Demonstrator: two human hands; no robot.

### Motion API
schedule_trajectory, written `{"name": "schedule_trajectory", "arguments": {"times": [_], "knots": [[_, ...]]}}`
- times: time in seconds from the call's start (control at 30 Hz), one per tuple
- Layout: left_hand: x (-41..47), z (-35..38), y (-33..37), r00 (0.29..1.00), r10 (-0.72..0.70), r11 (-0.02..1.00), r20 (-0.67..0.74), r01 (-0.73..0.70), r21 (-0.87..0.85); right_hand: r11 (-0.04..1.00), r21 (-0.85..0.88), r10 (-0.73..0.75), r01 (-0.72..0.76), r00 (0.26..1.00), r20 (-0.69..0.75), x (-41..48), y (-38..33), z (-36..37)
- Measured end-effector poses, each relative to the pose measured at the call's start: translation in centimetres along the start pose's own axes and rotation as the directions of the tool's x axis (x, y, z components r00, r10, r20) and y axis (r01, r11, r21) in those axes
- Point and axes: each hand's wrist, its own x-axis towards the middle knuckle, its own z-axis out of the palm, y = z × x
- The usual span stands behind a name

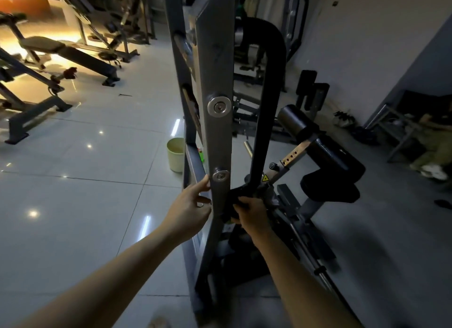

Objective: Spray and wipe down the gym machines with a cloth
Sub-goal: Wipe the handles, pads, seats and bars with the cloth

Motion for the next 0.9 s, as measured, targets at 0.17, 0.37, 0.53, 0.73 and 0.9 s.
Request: {"name": "schedule_trajectory", "arguments": {"times": [0.17, 0.37, 0.53, 0.73, 0.9], "knots": [[1.2, -1.7, -1.8, 0.997, 0.061, 0.998, 0.049, -0.061, -0.004, 0.942, 0.241, 0.202, -0.235, 0.967, 0.154, -2.5, -1.9, -1.6], [3.7, -4.7, -6.1, 0.955, 0.026, 0.994, 0.296, -0.055, 0.09, 0.945, 0.195, 0.213, -0.262, 0.947, 0.24, -2.6, -4.3, 0.1], [5.5, -8.3, -8.3, 0.822, 0.022, 0.999, 0.569, -0.042, 0.022, 0.951, 0.162, 0.192, -0.262, 0.915, 0.356, -2.9, -6.9, 3.7], [6.9, -15.2, -9.6, 0.779, 0.09, 0.967, 0.62, 0.081, -0.242, 0.955, 0.245, 0.11, -0.166, 0.968, 0.227, -3.6, -10.9, 8.2], [7.7, -23.7, -9.1, 0.759, 0.121, 0.936, 0.64, 0.127, -0.327, 0.943, 0.333, 0.045, -0.009, 0.994, -0.102, -5.0, -14.9, 15.1]]}}
